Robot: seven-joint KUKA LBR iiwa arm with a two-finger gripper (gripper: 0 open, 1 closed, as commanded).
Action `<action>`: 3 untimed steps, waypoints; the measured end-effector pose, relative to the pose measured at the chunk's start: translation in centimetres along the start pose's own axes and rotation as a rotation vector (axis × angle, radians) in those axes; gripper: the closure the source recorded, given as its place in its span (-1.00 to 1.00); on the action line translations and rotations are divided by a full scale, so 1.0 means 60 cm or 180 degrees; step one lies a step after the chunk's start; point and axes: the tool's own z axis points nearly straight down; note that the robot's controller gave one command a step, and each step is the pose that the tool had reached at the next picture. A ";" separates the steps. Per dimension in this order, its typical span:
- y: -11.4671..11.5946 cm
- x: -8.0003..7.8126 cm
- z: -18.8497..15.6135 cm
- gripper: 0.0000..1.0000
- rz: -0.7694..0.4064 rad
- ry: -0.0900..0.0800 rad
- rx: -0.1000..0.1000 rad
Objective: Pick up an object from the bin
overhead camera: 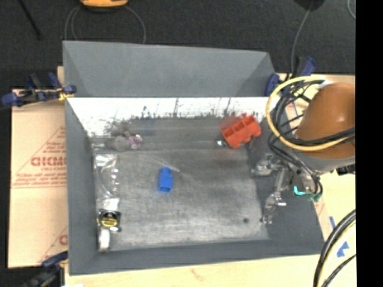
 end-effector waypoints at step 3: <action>0.349 -0.178 0.175 -1.00 -0.0832 -0.0055 0.0007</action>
Offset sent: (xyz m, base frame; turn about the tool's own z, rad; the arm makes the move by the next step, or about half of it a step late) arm 0.1149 0.0676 -0.0400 0.0263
